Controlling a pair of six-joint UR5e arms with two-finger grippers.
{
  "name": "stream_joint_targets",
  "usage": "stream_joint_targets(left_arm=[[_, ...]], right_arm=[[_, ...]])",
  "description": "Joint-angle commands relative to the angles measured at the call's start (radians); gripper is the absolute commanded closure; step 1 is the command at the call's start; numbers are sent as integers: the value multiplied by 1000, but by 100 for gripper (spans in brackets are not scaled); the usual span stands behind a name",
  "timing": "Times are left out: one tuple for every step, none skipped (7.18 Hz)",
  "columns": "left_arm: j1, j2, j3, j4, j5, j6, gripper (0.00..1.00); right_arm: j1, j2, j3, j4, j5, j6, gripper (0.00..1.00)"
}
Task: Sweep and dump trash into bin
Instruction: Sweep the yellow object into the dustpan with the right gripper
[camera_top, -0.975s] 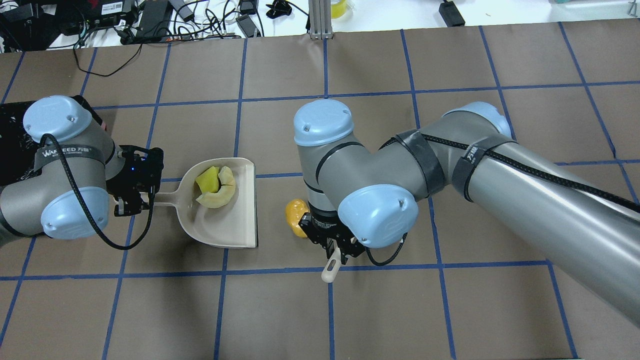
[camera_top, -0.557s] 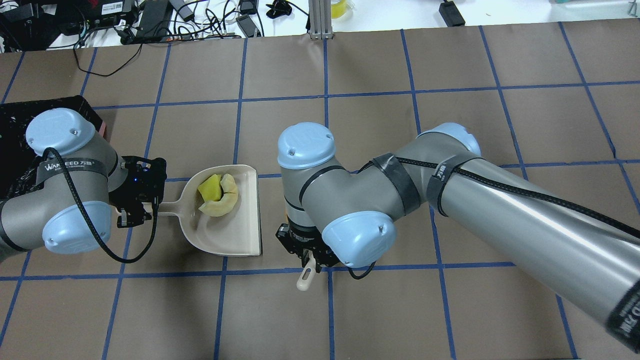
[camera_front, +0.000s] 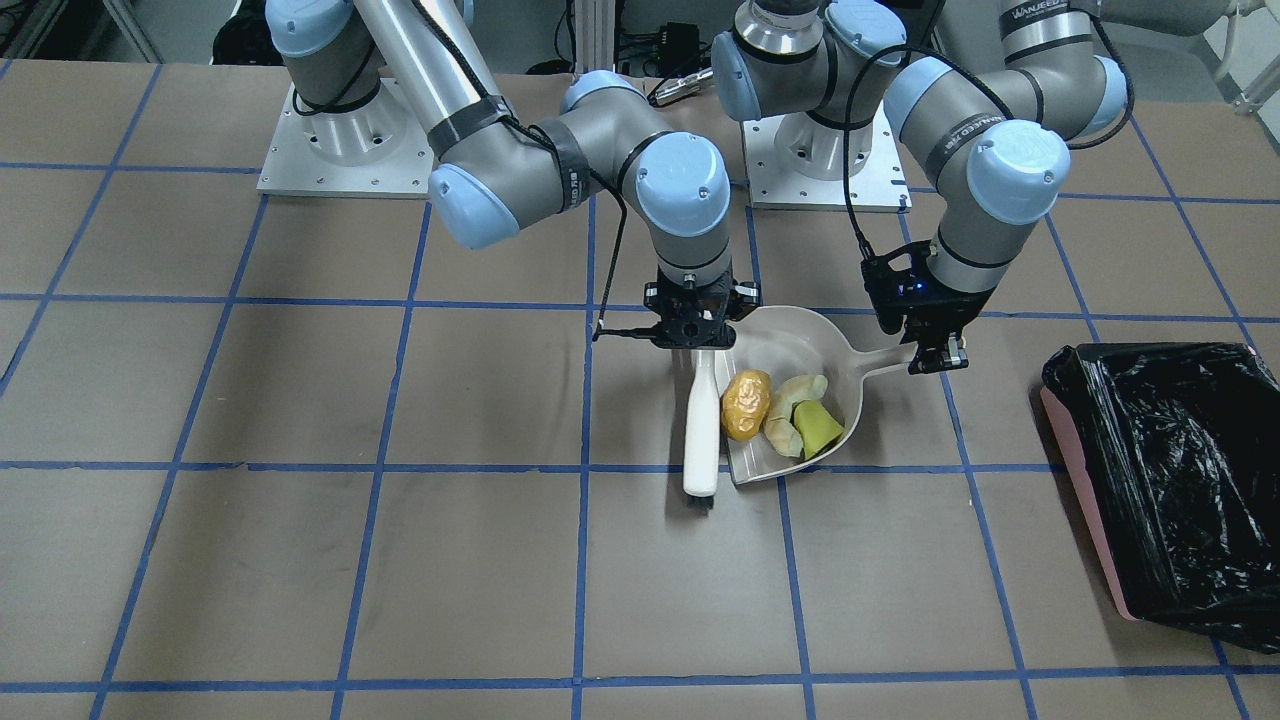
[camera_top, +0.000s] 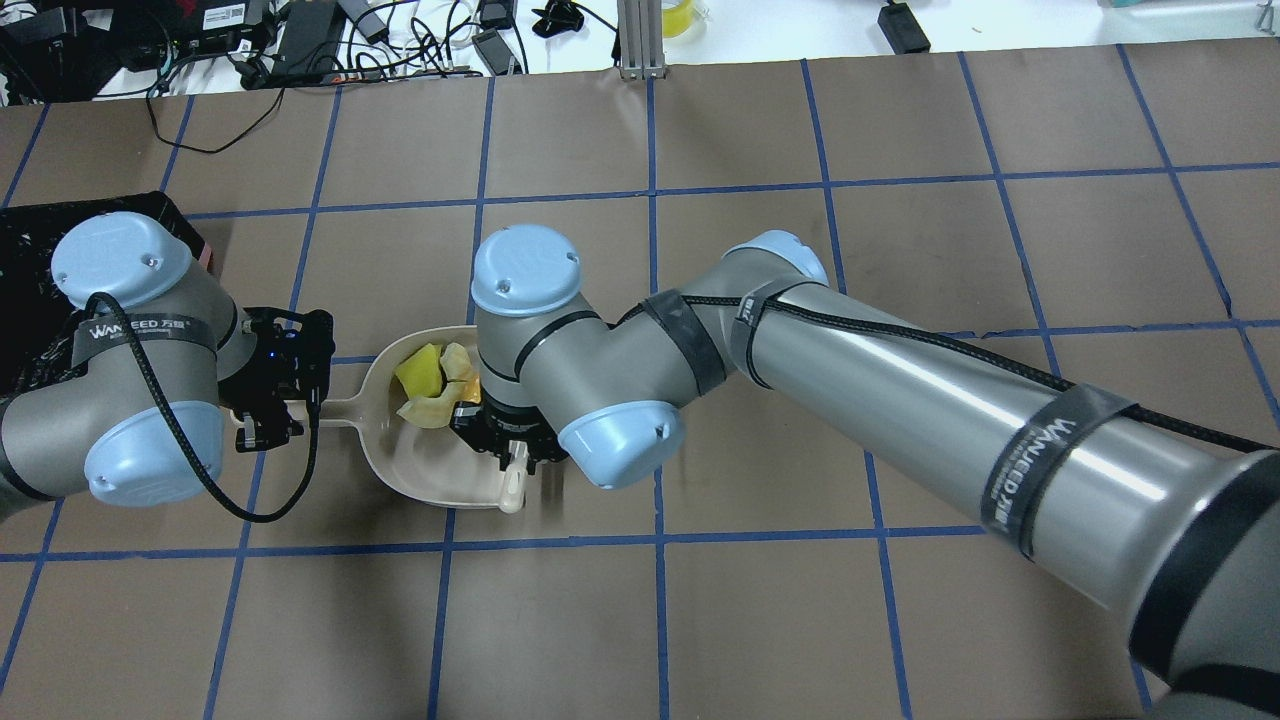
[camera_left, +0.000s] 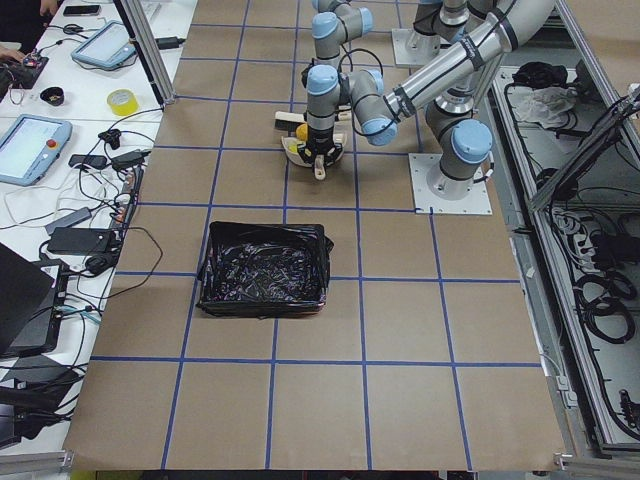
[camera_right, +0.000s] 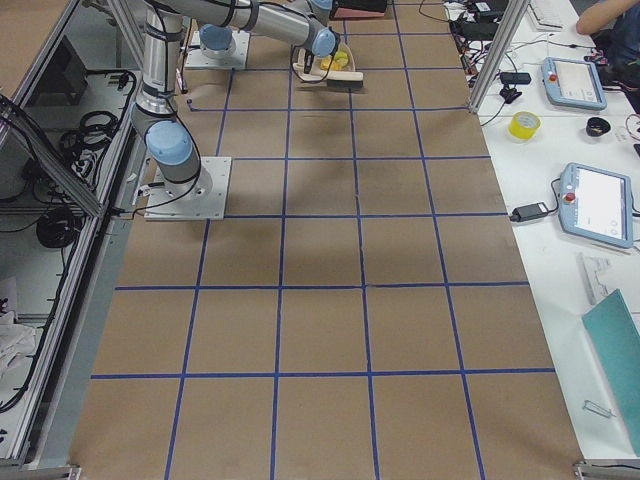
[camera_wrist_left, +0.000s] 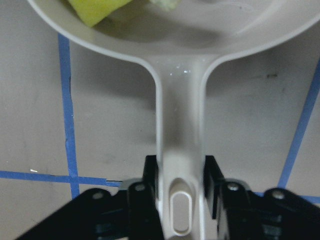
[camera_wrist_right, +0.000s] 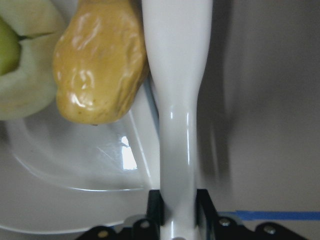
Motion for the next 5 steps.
stream_joint_targets(left_arm=[[21,1,8,7,-18,15,100],[30,1,8,12,-55,12,100],[38,1,8,15,-75,12,100],[50,1,8,15,-107,12,100],[67,2,8,15,-135,15,100]], right_arm=[[7,53,-93,-2,69,-15,100],[7,55,-95,4,65,-18,100],[3,49,-87,18,45,-33,99],[3,44,-90,65,-17,-61,99],[-6,26,-93,109,-48,-104,99]])
